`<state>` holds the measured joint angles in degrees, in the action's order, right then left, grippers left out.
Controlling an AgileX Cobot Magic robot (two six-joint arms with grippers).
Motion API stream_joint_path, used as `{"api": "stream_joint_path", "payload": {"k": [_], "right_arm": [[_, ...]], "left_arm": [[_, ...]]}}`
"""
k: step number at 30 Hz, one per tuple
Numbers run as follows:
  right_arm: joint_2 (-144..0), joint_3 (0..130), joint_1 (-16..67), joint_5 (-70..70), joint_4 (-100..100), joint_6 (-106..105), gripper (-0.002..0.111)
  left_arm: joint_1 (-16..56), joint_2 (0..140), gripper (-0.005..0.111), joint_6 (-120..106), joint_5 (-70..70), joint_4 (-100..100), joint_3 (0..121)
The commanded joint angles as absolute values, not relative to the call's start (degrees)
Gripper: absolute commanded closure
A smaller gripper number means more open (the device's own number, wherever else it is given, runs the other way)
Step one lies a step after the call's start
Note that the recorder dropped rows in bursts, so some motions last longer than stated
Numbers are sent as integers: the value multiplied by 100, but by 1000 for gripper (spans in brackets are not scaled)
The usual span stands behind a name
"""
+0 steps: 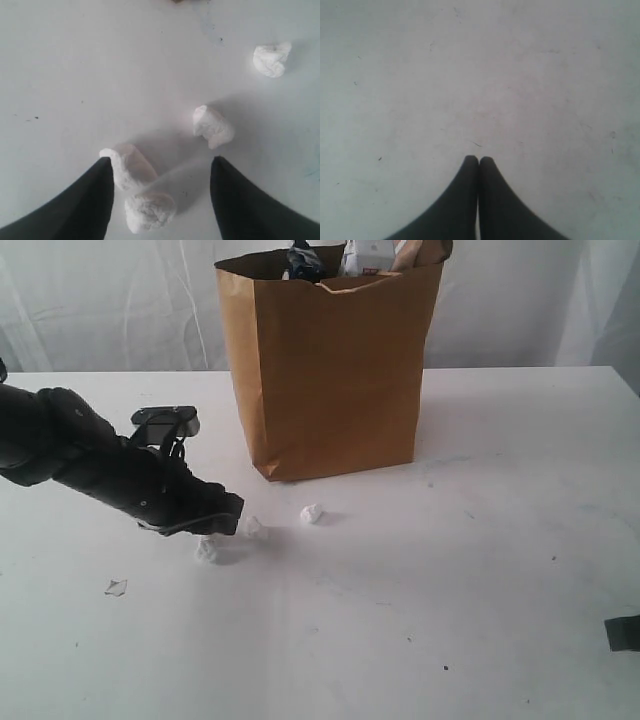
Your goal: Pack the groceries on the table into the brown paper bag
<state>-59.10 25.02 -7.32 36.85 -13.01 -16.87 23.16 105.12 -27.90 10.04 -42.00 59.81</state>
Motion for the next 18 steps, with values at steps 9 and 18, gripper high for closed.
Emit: {"api": "stream_joint_path", "payload": {"k": [9,18], "right_arm": [[-5909,2536,-736,3688,-1327,-1668,108],[-5909,2536,-736,3711,-1349,-1668,108]], "left_arm": [[2331,10803,69,-2688,959,-3903,6008],[2331,10839,87,-2688,908,-3823,6008]]}}
